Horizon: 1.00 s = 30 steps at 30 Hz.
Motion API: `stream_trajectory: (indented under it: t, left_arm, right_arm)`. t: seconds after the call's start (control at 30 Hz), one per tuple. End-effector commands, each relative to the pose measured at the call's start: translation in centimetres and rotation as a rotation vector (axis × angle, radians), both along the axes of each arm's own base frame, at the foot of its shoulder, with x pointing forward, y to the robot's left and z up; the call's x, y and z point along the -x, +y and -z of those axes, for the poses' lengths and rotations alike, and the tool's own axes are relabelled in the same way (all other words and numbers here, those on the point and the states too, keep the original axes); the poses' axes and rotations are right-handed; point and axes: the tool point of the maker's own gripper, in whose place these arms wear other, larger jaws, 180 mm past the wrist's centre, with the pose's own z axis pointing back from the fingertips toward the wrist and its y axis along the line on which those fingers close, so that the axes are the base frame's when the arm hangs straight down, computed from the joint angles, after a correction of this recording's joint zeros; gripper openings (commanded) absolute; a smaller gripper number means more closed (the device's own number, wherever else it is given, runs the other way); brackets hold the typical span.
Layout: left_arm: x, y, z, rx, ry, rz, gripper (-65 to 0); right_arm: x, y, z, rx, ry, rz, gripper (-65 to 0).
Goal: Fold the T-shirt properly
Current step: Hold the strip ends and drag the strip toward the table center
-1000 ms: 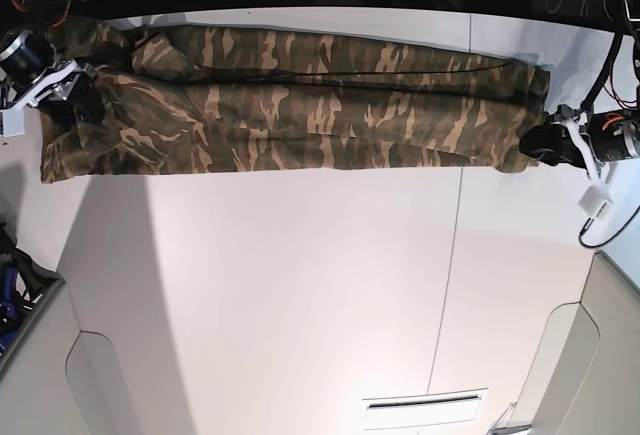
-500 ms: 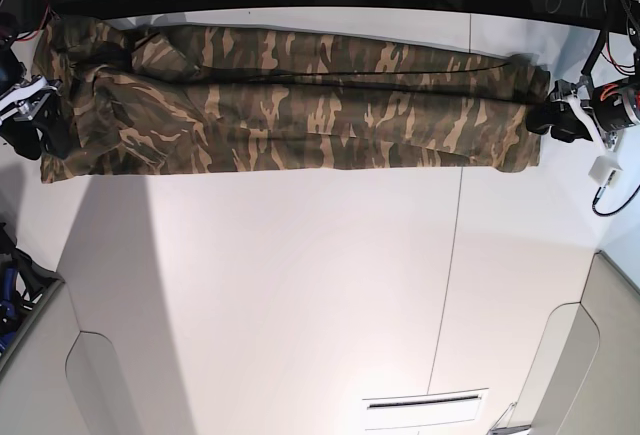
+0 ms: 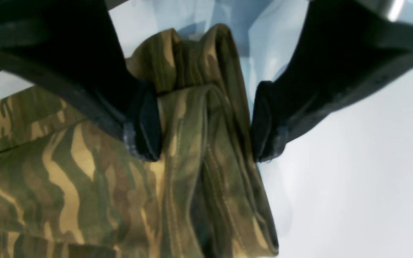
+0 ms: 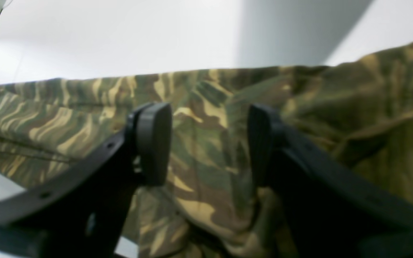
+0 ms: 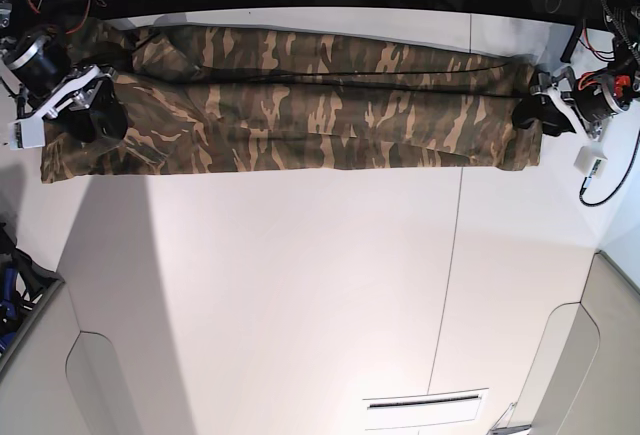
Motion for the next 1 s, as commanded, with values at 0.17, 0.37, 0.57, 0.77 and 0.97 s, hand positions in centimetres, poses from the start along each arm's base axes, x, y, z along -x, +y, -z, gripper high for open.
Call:
stream_trajectory:
  t: [0.17,0.37,0.57,0.77,0.97]
  left_arm:
    - [1.7,-0.8,0.4,0.044,0.033,0.008,-23.1]
    - [1.9,-2.0,-0.2,0.143,0.014,-0.011,-34.7]
    - [0.3,-2.1,-1.2,0.16,-0.039,-0.018,-65.0]
    - [-3.5,-1.1,-4.1,0.129,-0.138,-0.003,-65.0]
    - [-7.4,1.3,-6.9,-0.023,-0.211,0.021,-65.0]
  right_arm:
    - [-0.6,0.1,-1.1,-0.002,-0.047,-0.012,-31.6]
    - [-0.6,0.1,-1.1,-0.002,-0.048,-0.012,-31.6]
    - [-0.6,0.2,-1.2,-0.013,-0.052,-0.013,-31.6]
    - [-0.7,-0.1,-1.4,-0.01,-0.055,-0.004,-31.6]
    - [-0.9,-1.1,-2.5,-0.045,-0.089,0.03,-31.6]
